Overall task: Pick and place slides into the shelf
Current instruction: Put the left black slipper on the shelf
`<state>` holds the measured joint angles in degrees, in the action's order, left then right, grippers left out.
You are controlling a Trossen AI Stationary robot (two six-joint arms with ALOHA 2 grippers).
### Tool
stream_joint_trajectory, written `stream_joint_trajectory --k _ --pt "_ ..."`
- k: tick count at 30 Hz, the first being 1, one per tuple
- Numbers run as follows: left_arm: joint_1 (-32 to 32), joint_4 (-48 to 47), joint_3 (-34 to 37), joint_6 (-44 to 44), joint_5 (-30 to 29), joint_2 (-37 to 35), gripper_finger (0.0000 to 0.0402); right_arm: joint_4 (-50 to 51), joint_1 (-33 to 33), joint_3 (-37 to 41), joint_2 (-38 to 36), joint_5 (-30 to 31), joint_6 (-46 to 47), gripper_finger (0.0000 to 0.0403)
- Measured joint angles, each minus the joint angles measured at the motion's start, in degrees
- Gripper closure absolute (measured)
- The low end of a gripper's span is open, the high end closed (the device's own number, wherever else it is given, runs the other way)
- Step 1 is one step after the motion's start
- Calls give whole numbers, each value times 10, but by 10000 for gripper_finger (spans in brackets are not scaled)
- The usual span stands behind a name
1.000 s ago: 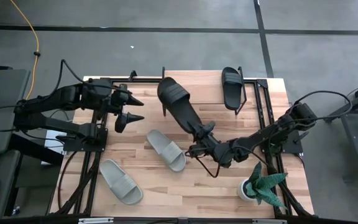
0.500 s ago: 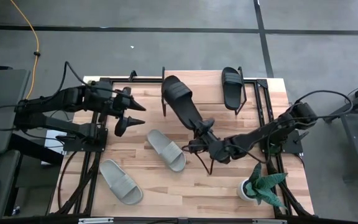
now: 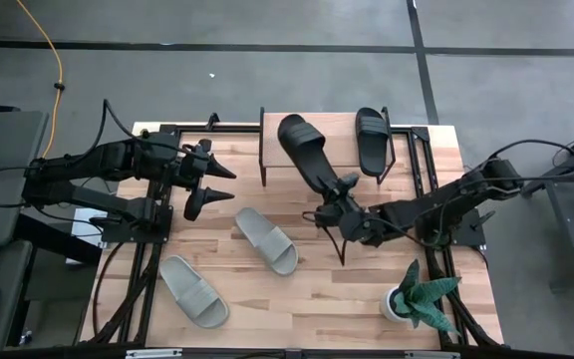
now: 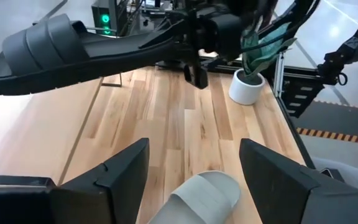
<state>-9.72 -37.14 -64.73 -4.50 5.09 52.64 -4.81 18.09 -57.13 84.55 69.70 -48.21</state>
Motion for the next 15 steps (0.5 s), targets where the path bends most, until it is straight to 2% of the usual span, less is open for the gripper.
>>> stream_joint_trajectory --k 7,15 --pt "0 0 0 -2 -2 0 163 19 -27 43 -35 3 33 365" --pt "0 1 0 -4 -1 0 163 23 -55 87 -68 -25 63 365"
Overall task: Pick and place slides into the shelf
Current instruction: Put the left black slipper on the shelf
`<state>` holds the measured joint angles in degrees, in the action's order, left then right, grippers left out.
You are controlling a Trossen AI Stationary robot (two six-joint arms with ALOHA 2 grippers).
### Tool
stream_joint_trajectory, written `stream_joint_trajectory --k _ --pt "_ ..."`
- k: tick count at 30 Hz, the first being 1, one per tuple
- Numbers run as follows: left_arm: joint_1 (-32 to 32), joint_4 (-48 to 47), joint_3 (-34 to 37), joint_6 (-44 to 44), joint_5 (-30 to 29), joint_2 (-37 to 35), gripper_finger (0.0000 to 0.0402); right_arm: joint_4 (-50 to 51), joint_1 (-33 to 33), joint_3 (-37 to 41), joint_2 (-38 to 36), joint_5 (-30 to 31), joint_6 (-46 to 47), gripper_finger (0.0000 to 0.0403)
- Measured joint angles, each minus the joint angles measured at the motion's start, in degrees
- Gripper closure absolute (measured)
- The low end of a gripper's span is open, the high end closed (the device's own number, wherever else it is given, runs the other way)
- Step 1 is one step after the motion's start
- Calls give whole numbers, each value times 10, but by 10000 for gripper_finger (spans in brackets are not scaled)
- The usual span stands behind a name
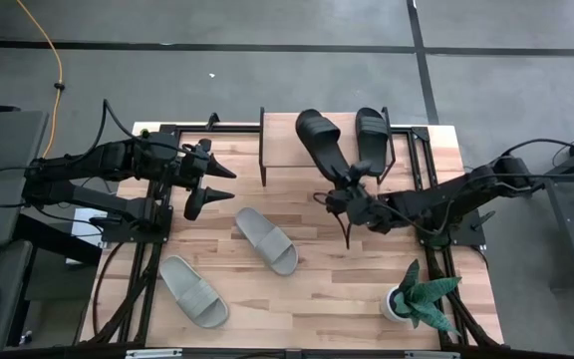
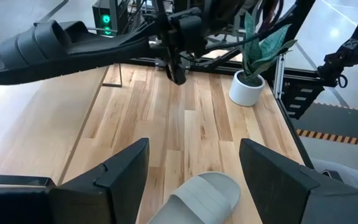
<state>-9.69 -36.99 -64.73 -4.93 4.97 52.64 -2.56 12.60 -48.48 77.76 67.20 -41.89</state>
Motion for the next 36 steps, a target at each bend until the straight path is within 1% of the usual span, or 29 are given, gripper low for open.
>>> stream_joint_trajectory --k 4,9,16,27,32,36 --pt "0 1 0 0 0 0 163 -1 -15 6 -5 -5 5 365" --pt "0 1 0 0 0 0 163 4 -33 7 -5 -42 14 365" --pt "0 1 0 -9 1 0 163 32 -60 7 -5 -63 34 365" --pt "0 5 0 -11 6 0 163 57 -93 7 -4 -48 35 365" --pt "0 6 0 -14 6 0 163 102 -94 7 -4 -18 64 365" --pt "0 9 0 -14 6 0 163 139 -94 7 -4 -26 97 365"
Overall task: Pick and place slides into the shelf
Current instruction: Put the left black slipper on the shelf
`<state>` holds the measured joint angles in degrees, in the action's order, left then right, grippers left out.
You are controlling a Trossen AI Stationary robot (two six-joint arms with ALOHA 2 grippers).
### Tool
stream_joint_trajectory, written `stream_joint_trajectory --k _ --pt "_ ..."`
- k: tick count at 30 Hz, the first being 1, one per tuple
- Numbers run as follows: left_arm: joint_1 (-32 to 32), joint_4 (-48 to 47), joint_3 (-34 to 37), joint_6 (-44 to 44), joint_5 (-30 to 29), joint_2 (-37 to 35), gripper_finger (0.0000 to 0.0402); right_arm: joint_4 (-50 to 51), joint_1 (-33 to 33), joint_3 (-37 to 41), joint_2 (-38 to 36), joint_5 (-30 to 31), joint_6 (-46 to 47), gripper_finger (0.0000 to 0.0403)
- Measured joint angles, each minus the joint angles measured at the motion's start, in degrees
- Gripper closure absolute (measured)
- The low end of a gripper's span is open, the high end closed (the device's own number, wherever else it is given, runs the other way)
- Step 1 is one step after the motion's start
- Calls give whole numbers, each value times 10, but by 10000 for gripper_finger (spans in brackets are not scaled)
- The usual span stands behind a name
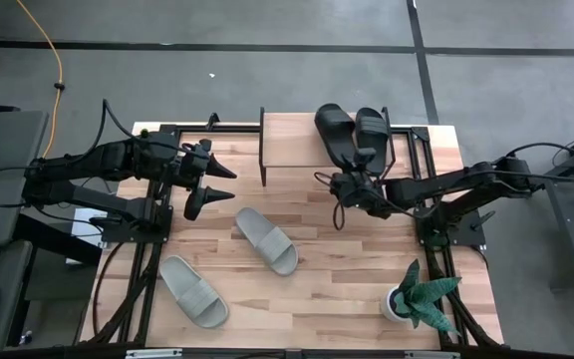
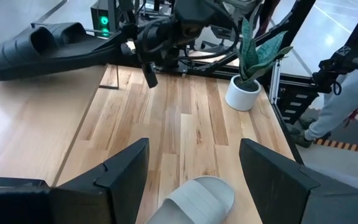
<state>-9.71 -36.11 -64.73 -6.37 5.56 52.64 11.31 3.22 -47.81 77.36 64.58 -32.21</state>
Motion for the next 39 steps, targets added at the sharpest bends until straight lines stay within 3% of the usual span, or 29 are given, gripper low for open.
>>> stream_joint_trajectory --k 15,25,39 --pt "0 3 0 -1 1 0 163 70 0 0 0 2 45 365" --pt "0 3 0 -1 15 0 163 153 -2 0 0 -3 124 365" --pt "0 13 0 -8 15 0 163 140 -11 -1 17 -69 122 366"
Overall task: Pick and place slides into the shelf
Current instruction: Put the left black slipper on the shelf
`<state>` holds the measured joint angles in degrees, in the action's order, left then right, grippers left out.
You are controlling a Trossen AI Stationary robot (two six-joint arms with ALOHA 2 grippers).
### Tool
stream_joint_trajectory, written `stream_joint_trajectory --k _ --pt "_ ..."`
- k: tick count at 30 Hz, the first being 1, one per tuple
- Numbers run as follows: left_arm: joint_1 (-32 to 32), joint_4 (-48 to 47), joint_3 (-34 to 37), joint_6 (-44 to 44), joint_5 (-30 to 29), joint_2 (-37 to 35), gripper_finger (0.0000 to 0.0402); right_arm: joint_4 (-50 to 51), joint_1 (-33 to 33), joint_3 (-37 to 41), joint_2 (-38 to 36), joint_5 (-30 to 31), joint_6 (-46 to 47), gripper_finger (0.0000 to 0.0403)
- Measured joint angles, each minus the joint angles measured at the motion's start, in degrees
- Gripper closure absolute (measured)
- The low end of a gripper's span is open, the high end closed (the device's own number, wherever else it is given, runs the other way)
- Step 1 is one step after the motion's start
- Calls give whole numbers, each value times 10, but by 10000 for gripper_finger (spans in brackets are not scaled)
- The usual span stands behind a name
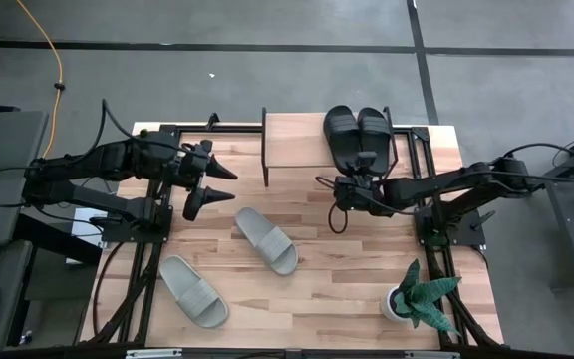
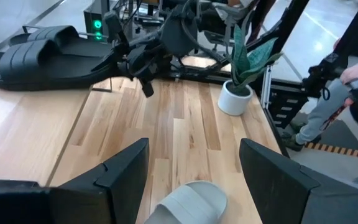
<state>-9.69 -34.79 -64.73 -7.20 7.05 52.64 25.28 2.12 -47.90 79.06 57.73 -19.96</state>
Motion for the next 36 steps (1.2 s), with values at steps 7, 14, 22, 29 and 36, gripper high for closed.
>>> stream_joint_trajectory --k 7,14,22,29,36 --pt "0 11 0 -6 15 0 163 -18 -17 -1 22 -9 1 366" --pt "0 9 0 -6 15 0 163 -19 -17 -1 23 -14 0 366" --pt "0 5 0 -6 15 0 163 -25 -17 0 23 -35 7 296" --pt "0 5 0 -6 15 0 163 -30 -17 1 23 -49 11 214" --pt "0 5 0 -6 15 0 163 -37 -17 1 23 -37 6 200"
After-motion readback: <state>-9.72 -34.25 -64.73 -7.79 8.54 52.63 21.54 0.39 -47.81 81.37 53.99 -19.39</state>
